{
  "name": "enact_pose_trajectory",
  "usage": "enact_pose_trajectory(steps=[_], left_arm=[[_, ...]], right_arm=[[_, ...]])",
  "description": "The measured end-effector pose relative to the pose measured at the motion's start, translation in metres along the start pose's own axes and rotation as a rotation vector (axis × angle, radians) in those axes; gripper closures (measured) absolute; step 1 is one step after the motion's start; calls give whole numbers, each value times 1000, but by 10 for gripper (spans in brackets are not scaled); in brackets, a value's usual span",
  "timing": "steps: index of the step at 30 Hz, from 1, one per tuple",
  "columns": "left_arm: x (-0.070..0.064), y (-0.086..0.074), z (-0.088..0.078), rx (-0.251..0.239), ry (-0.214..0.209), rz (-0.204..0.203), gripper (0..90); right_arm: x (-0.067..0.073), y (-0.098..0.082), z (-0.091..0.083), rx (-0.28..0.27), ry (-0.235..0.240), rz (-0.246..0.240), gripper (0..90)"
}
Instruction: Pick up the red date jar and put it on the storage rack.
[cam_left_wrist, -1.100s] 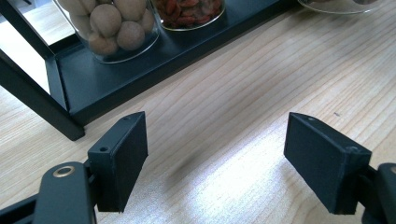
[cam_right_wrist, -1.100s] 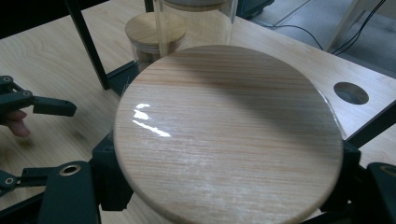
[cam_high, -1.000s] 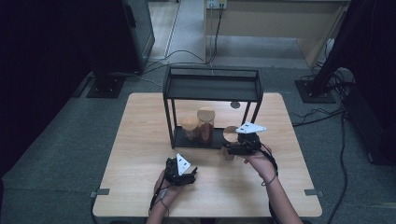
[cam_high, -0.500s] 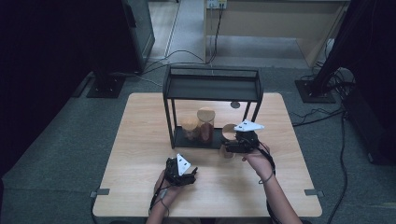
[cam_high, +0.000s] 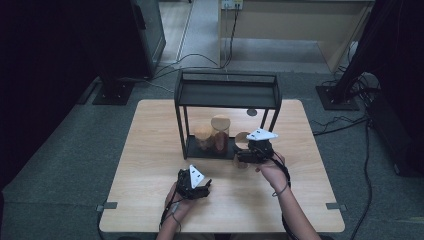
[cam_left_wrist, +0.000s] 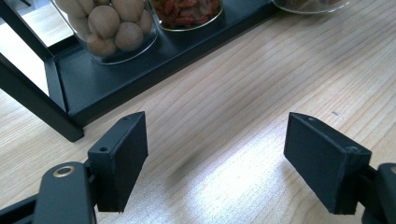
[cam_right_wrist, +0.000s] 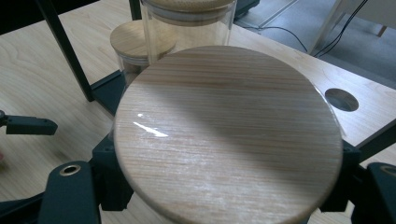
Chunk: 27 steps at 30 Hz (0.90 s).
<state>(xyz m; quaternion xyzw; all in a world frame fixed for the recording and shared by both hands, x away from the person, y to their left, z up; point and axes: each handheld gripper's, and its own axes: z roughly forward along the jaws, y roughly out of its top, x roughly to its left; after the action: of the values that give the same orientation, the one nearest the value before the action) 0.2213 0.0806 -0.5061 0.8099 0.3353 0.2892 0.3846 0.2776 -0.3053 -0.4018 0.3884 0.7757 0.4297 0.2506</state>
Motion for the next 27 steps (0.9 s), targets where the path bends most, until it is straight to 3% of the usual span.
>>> enact_pose_trajectory(steps=[16, 27], left_arm=[[0, 0, 0, -1, -4, 2, 217], [0, 0, 0, -1, -4, 6, 217]], right_arm=[[1, 4, 9, -6, -12, 38, 249], [6, 9, 16, -4, -52, 33, 249]])
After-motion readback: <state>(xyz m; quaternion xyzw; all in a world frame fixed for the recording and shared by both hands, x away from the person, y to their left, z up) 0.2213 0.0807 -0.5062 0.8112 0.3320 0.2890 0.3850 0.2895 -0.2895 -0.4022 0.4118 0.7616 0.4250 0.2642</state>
